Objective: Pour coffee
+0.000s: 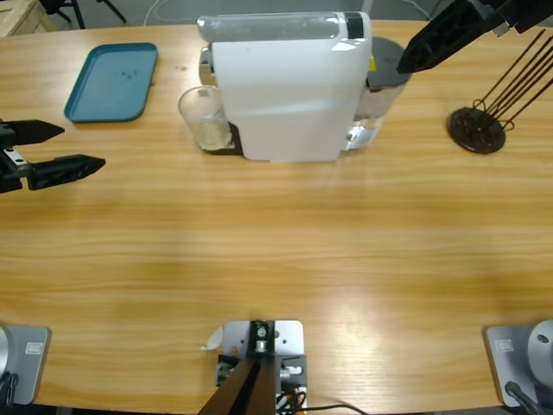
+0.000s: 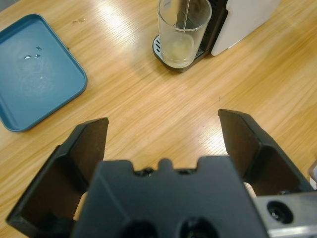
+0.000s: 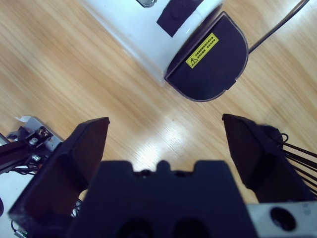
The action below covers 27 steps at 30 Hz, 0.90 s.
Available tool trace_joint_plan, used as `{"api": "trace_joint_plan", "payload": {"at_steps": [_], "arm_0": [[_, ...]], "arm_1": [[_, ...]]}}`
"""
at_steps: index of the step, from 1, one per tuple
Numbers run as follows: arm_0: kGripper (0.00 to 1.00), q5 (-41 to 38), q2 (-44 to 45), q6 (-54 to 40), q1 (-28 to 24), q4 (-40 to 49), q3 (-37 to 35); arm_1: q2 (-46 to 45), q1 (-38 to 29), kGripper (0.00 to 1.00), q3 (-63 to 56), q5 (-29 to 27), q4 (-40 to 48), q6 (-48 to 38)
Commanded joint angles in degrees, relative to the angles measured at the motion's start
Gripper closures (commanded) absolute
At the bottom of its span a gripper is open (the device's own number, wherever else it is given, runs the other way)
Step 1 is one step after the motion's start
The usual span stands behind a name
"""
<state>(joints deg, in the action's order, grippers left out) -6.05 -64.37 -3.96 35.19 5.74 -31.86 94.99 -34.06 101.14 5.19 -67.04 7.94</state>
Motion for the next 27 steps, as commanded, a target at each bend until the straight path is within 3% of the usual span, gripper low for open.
{"api": "trace_joint_plan", "payload": {"at_steps": [1,7,9,11,22,27], "arm_0": [[0.044,-0.11,0.83,-0.53,0.41,-0.64,2.08],[0.046,-0.11,0.74,-0.53,0.41,-0.71,2.15],[0.046,-0.11,0.74,-0.53,0.41,-0.73,2.15],[0.046,-0.11,0.74,-0.53,0.41,-0.73,2.15],[0.046,-0.16,0.57,-0.53,0.41,-0.73,2.15],[0.046,-0.19,0.30,-0.53,0.41,-0.73,2.15]], "arm_1": [[0.97,-0.57,0.000,-1.03,-0.09,-0.55,0.33],[-1.95,-0.57,0.006,-4.34,-1.27,2.79,0.31],[-10.23,-1.22,0.091,-14.16,-3.59,13.48,-0.50],[-18.12,-1.54,0.113,-24.99,-4.93,23.50,-2.79],[-38.25,-1.54,0.087,-57.27,-2.10,38.12,-4.72],[-43.73,-1.54,0.044,-69.39,-0.31,51.50,-4.42]]}}
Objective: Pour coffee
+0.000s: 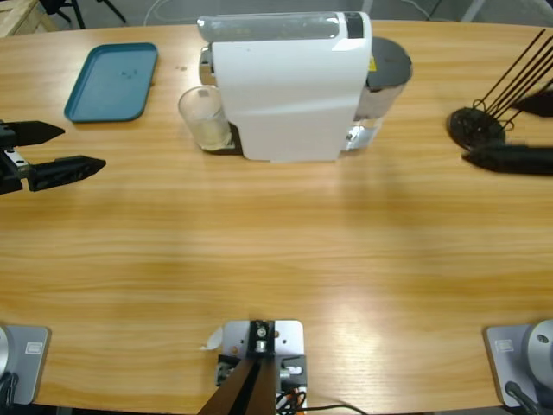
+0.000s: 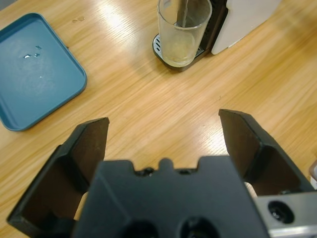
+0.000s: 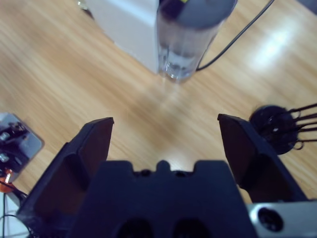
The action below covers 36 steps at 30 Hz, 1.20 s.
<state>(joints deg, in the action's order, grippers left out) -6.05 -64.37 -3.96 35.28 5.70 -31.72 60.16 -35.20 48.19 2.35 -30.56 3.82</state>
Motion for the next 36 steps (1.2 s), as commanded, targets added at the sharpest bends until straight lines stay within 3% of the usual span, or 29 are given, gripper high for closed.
{"api": "trace_joint_plan", "payload": {"at_steps": [1,14,31,36], "arm_0": [[0.046,-0.19,0.30,-0.53,0.32,-0.69,2.01],[0.002,-0.19,-2.35,-0.35,0.32,-5.47,2.96],[0.013,-0.99,-17.13,1.20,0.46,-18.62,0.69],[0.062,-0.70,-24.68,-8.35,1.28,-21.31,-3.38]], "arm_1": [[-8.97,-0.39,0.027,-17.55,2.49,16.62,-0.31],[-4.79,-0.89,0.000,-19.97,3.54,21.06,-0.22],[-2.03,-1.19,0.000,-20.24,4.21,22.00,-0.31],[-1.71,-1.19,0.000,-20.08,4.24,21.94,-0.31]]}}
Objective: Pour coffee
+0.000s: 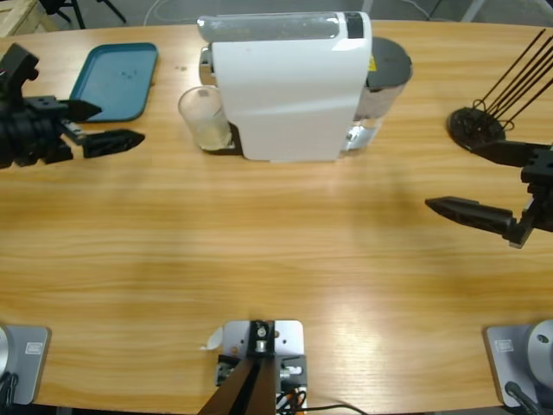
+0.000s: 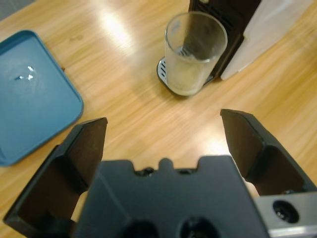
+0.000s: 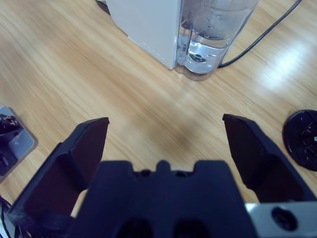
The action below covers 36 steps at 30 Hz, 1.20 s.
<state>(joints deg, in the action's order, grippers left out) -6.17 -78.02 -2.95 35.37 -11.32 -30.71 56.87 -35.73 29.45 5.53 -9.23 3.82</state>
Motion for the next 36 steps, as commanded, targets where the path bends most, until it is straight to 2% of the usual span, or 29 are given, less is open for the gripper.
{"api": "trace_joint_plan", "payload": {"at_steps": [1,11,15,17,27,36], "arm_0": [[0.076,-0.14,-11.45,-8.90,1.20,-5.41,-4.22],[0.090,-7.75,-16.90,1.04,1.28,-20.21,-3.13],[0.035,-14.17,-17.94,1.19,1.64,-22.22,-2.22],[0.005,-14.31,-17.64,1.19,1.90,-22.25,-1.20],[0.004,-10.11,-19.22,1.02,1.90,-22.45,3.30],[0.002,-9.02,-26.30,0.84,1.88,-32.11,2.35]], "arm_1": [[1.57,-0.65,0.000,-1.32,1.02,0.61,-0.31],[2.36,-0.65,0.000,-1.06,0.80,0.61,-0.31],[2.31,-0.65,0.000,-1.06,0.80,0.61,-0.31],[2.28,-0.65,0.000,-1.06,0.78,0.61,-0.31],[2.36,-0.65,0.000,-1.06,0.71,0.61,-0.31],[2.43,-0.65,0.000,-1.06,0.71,0.61,-0.31]]}}
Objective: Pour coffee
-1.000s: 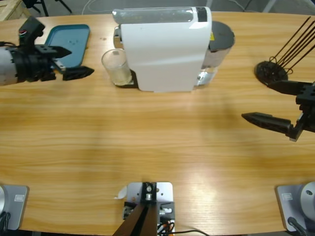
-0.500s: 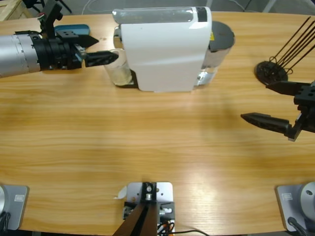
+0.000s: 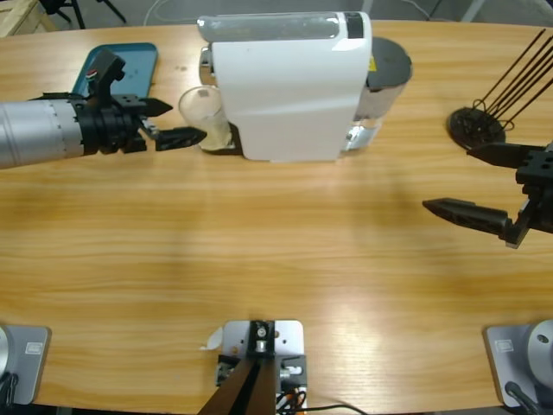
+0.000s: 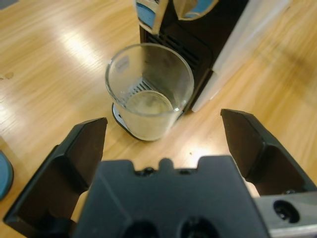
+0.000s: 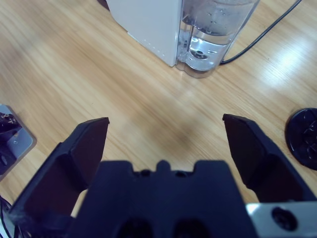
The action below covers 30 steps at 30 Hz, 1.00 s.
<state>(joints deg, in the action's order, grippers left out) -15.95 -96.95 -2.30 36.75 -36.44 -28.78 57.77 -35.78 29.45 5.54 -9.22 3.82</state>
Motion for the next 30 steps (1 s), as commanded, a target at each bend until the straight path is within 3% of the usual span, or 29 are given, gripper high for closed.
{"api": "trace_joint_plan", "payload": {"at_steps": [1,22,24,29,30], "arm_0": [[0.003,0.75,-7.81,0.19,0.52,-7.15,0.25],[0.026,0.13,-14.35,0.19,0.52,-8.12,-4.84],[0.141,0.13,-14.68,0.19,0.52,-8.10,-5.12],[0.664,0.13,-15.04,-0.16,0.34,-8.10,-5.09],[0.690,0.04,-15.02,-0.16,0.34,-8.06,-5.05]], "arm_1": [[1.56,-0.60,0.000,-1.06,0.70,0.61,-0.31],[2.08,-0.60,0.000,-0.89,0.78,0.70,-0.40],[2.08,-0.60,0.000,-0.89,0.78,0.70,-0.40],[2.17,-0.60,0.000,-0.89,0.78,0.70,-0.48],[2.24,-0.60,0.000,-0.89,0.78,0.70,-0.48]]}}
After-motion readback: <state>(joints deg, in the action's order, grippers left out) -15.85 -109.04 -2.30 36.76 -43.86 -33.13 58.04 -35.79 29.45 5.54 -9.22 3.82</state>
